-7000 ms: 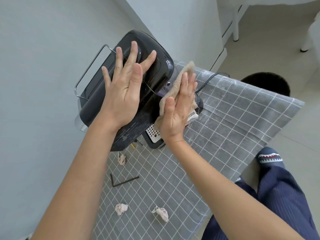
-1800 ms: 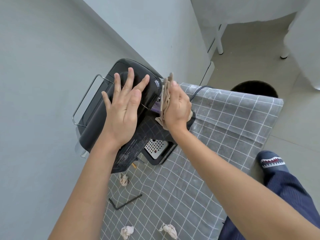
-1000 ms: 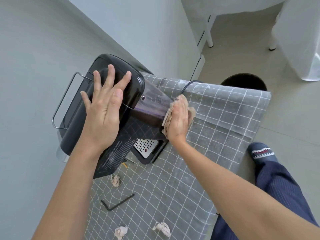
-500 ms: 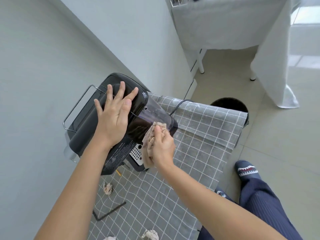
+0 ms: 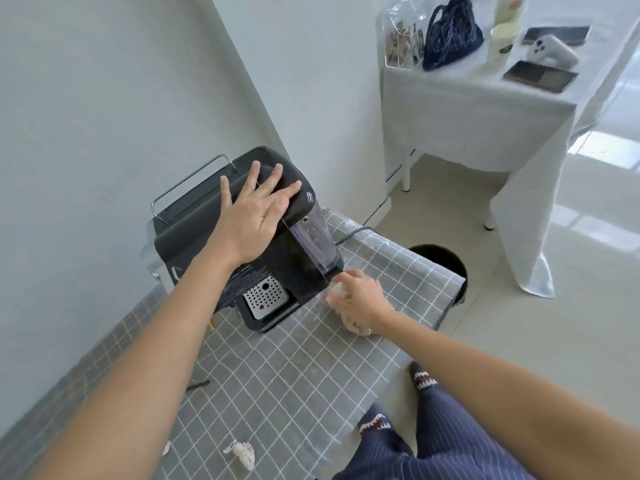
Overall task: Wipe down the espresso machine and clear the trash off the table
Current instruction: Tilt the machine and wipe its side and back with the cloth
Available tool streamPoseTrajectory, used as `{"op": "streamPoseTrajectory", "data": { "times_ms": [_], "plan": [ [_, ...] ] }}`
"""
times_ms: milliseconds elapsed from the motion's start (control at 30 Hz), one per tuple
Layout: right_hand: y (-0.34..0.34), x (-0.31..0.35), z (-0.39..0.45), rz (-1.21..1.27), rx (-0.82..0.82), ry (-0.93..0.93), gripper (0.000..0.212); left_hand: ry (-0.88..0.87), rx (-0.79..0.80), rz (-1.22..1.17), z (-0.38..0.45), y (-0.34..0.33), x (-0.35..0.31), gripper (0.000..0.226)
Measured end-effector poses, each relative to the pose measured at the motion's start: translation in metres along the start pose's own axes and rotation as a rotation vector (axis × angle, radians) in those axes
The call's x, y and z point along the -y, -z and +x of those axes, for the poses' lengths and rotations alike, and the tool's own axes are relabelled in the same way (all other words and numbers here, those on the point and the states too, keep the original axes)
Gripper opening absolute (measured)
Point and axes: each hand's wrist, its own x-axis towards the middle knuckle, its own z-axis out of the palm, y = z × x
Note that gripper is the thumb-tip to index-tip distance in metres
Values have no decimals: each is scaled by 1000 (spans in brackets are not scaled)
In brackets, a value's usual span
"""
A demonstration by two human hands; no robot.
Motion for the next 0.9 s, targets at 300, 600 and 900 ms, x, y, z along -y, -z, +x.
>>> {"op": "streamPoseTrajectory", "data": {
  "times_ms": [300, 600, 900],
  "plan": [
    [50, 78, -27, 424, 30, 208, 16, 286, -387, -409, 2, 17, 10, 38],
    [49, 160, -26, 1089, 244, -71, 25, 530, -224, -158, 1, 42, 91, 36],
    [41, 192, -16, 1323, 109, -171, 20, 516, -198, -235, 33, 48, 129, 22]
  ]
}}
